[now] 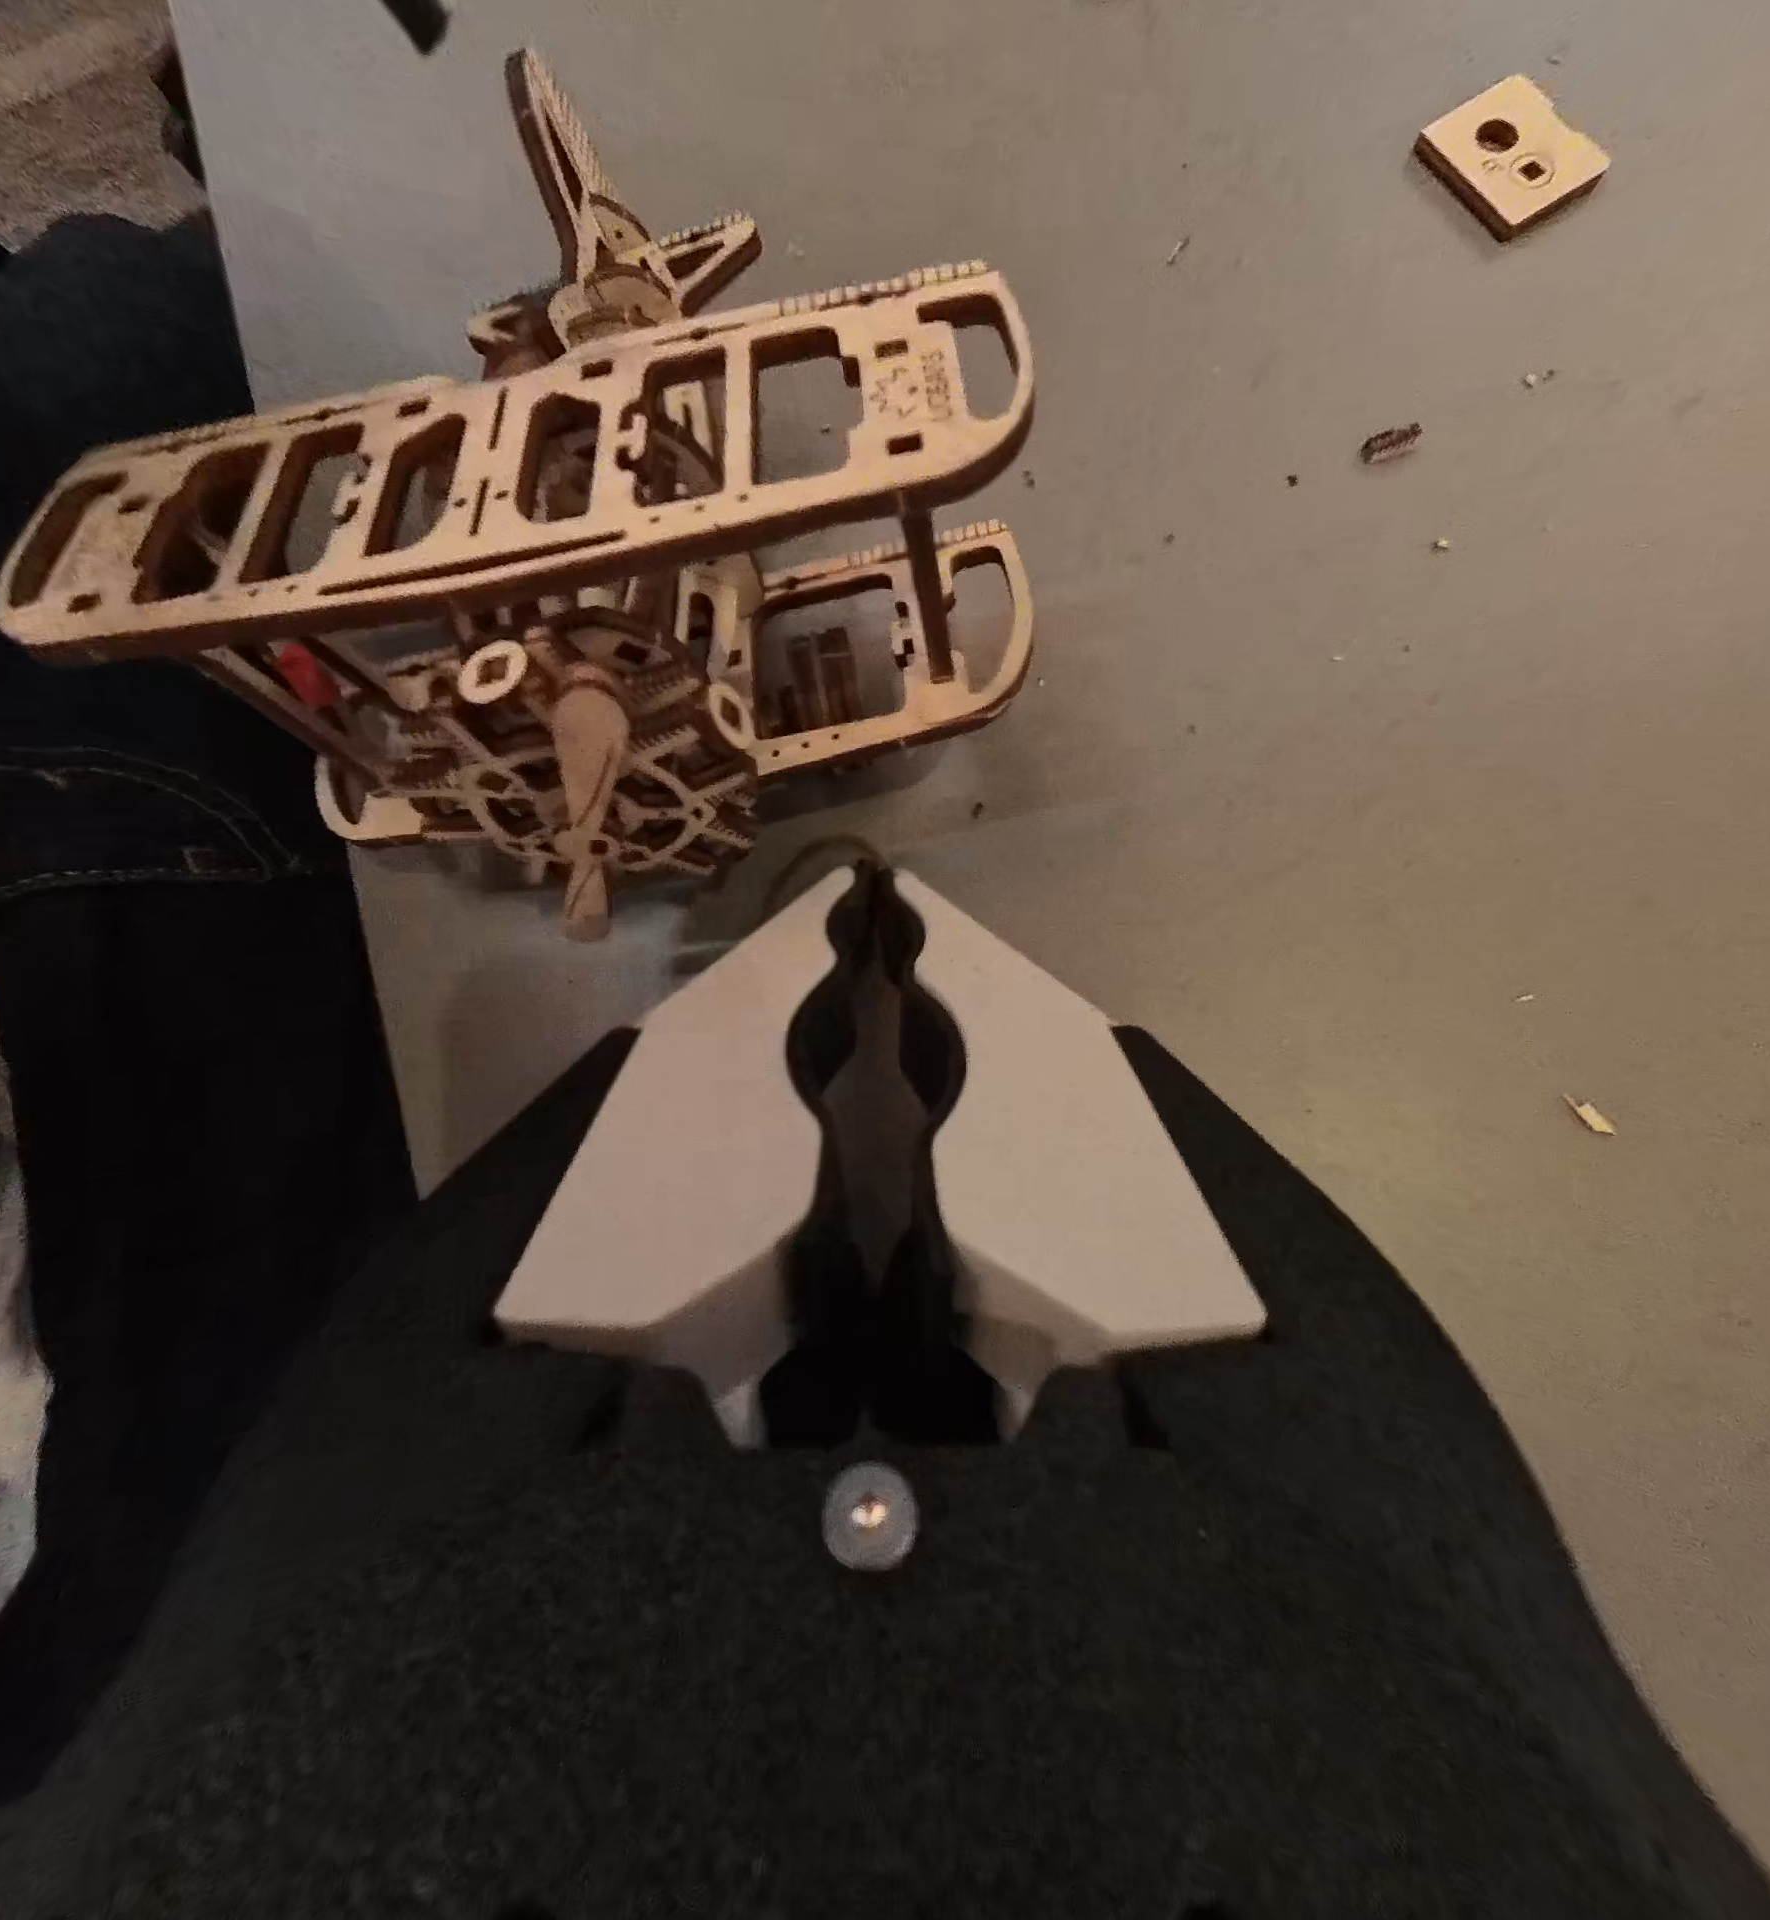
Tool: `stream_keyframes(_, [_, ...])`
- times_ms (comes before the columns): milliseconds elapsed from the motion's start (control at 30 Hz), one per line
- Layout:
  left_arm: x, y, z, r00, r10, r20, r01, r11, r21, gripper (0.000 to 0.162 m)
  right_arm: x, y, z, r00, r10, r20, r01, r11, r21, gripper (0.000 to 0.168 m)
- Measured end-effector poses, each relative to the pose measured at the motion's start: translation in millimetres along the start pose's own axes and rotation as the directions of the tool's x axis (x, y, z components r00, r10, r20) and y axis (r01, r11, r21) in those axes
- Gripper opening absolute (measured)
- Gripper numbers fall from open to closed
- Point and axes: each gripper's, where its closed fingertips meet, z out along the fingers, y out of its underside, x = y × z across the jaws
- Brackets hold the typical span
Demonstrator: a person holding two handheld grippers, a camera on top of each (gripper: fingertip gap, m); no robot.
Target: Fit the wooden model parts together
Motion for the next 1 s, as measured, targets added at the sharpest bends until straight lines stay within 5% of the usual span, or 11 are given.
stream_keyframes(167, [-14.1, -19.9, 28.4, 0.996, -0.049, 0.078, 0.05, 0.999, -0.013, 0.106, 14.9, -5.4, -14.8, 0.996, 0.022, -0.088, -0.02, 1.0, 0.023, 0.0])
stream_keyframes(433, [-21.8, -14.4, 48.9, 0.992, -0.115, 0.048, 0.119, 0.988, -0.099, 0.078, 22.3, -54.0, -74.6, 0.988, 0.136, -0.071, -0.1, 0.922, 0.373, 0.0])
stream_keyframes(533, [-22.1, -5.6, 48.7, 0.993, -0.108, 0.057, 0.115, 0.983, -0.141, 0.078, 18.6, -28.6, -52.7, 0.992, 0.114, -0.046, -0.1, 0.966, 0.24, 0.0])
stream_keyframes(600, [-24.1, 4.0, 50.5, 0.993, -0.1, 0.068, 0.111, 0.978, -0.179, 0.076, 18.4, -17.2, -41.2, 0.994, 0.1, -0.051, -0.089, 0.979, 0.185, 0.015])
stream_keyframes(1000, [-33.6, 20.4, 28.6, 0.998, -0.008, 0.066, 0.025, 0.966, -0.257, 0.061, 36.6, -9.0, 2.9, 0.993, -0.076, -0.092, 0.072, 0.997, -0.039, 0.022])
